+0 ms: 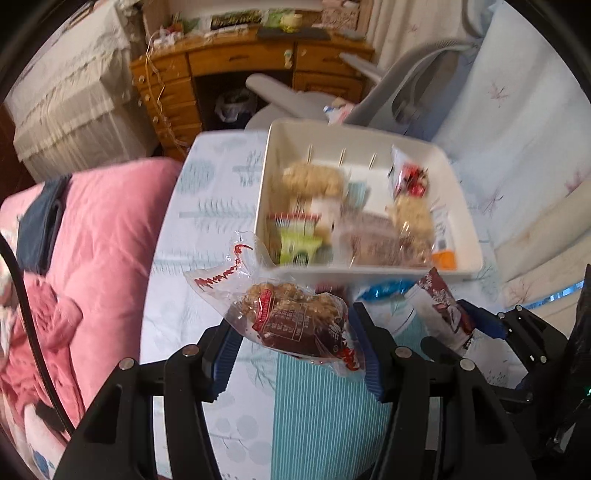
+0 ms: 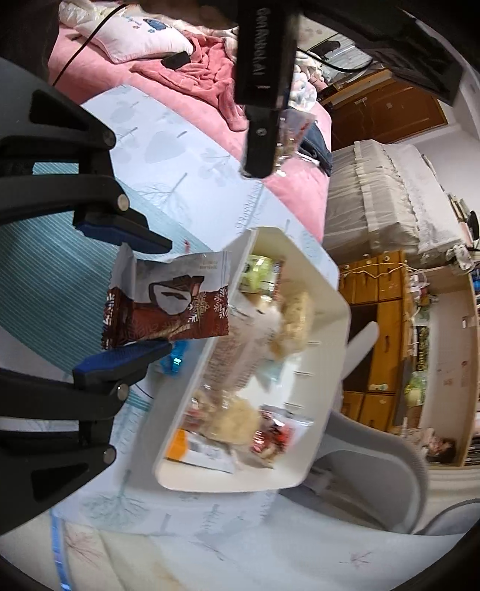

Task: Organize snacks
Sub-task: 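Carry both snacks over the white tray and open both tools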

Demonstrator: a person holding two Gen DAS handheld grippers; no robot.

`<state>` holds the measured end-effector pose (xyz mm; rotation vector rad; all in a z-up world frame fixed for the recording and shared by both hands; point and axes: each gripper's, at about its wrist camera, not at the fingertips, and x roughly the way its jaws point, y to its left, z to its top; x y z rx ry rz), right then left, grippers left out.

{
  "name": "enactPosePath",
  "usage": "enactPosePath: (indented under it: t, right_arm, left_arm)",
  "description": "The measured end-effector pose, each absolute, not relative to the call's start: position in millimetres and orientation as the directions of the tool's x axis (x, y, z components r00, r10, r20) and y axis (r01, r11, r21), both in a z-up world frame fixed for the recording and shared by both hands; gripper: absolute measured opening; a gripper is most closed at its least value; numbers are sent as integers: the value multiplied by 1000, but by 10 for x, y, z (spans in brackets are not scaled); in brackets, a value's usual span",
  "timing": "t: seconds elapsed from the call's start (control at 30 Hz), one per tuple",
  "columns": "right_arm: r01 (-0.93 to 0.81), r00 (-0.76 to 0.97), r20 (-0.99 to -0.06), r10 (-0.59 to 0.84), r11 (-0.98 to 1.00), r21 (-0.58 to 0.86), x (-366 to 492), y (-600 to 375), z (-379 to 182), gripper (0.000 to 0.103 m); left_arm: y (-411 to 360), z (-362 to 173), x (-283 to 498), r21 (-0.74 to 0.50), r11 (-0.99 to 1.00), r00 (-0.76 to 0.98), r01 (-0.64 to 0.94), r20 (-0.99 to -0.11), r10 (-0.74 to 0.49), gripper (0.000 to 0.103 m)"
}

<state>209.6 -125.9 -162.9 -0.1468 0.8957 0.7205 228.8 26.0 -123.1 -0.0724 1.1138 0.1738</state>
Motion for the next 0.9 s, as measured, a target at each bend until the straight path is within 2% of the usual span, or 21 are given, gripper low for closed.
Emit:
enactPosePath:
  t: [0.37, 0.9]
  right_arm:
    - [-573, 501, -728, 468, 809, 126, 2394, -1376, -1422, 48]
    - [-404, 556, -752, 354, 906, 128, 2939, -1648, -1616, 49]
  left_arm:
    - [86, -927, 2761, 11, 998, 504, -61, -863, 40, 56]
    - [-180, -1332, 3474, -95, 995, 459, 40, -883, -103, 56]
